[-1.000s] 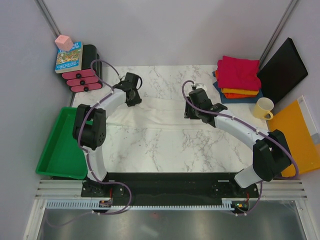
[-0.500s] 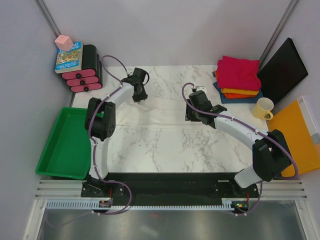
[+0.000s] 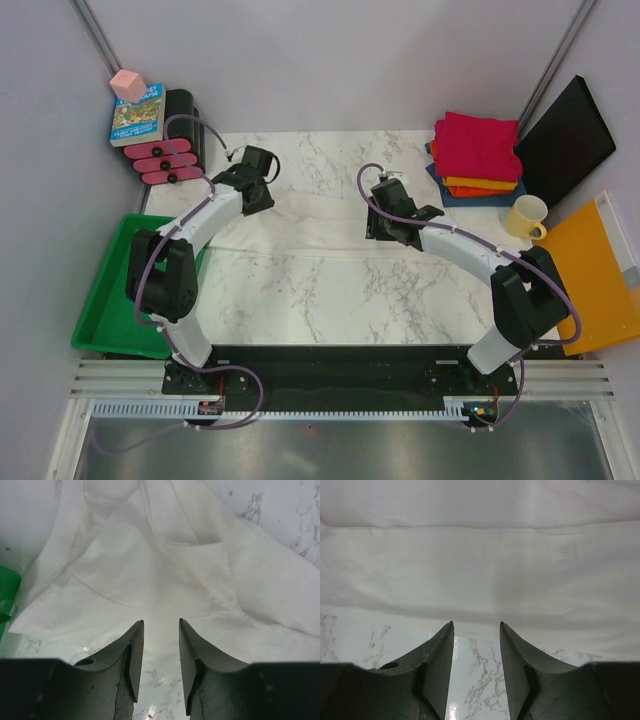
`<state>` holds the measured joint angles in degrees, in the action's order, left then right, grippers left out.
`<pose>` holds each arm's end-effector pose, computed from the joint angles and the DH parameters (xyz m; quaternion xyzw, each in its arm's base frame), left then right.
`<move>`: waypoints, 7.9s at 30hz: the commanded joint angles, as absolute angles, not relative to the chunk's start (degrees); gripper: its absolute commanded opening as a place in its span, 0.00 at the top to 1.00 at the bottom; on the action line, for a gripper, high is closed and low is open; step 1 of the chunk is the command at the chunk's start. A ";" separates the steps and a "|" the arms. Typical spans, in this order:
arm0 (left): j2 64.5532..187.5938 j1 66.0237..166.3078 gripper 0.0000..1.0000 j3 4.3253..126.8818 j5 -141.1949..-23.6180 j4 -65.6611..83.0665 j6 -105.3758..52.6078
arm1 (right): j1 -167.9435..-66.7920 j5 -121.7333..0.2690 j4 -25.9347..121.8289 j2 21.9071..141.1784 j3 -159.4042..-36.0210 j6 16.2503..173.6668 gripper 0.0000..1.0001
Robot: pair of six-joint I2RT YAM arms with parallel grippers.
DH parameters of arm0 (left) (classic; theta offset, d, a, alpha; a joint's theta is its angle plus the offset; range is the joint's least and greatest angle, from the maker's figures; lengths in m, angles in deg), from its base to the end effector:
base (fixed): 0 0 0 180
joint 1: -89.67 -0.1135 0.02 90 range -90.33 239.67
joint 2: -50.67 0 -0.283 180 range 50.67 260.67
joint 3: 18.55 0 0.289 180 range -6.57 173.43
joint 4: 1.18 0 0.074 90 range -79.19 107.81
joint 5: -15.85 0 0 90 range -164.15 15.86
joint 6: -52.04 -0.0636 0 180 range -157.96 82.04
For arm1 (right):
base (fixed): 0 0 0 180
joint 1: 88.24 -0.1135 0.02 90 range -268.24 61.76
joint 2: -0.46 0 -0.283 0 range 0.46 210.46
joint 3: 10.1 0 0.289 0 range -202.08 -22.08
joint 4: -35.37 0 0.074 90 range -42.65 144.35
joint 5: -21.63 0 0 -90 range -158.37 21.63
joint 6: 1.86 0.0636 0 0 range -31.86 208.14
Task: Fold and stack the t-shirts
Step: Fold the other side of the tshirt into a rectangle, then rotate the tshirt 90 degrees, then grab the bottom of the folded rectangular tshirt with both arms
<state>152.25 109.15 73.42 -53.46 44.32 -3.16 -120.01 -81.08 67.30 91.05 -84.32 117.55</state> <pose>0.4205 -0.1249 0.2330 -0.1785 0.9229 0.0179 0.3406 0.3395 0.1938 0.2135 0.0203 0.9294 0.0910 0.3571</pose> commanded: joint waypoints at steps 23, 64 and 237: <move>155.26 99.33 0.64 55.14 -59.91 44.20 5.28 | -127.96 -56.60 64.84 132.47 -136.77 119.61 0.67; 150.07 99.33 0.68 47.31 -59.56 44.47 5.63 | -123.14 -56.95 60.01 150.23 -148.46 128.40 0.68; 132.68 121.83 0.65 49.35 -73.88 36.30 -4.49 | -121.19 -84.09 71.26 104.46 -108.61 118.55 0.34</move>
<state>135.22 120.87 56.46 -71.99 35.60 -5.47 -117.19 -77.06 72.56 116.34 -123.61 117.88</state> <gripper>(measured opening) 0.376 0.879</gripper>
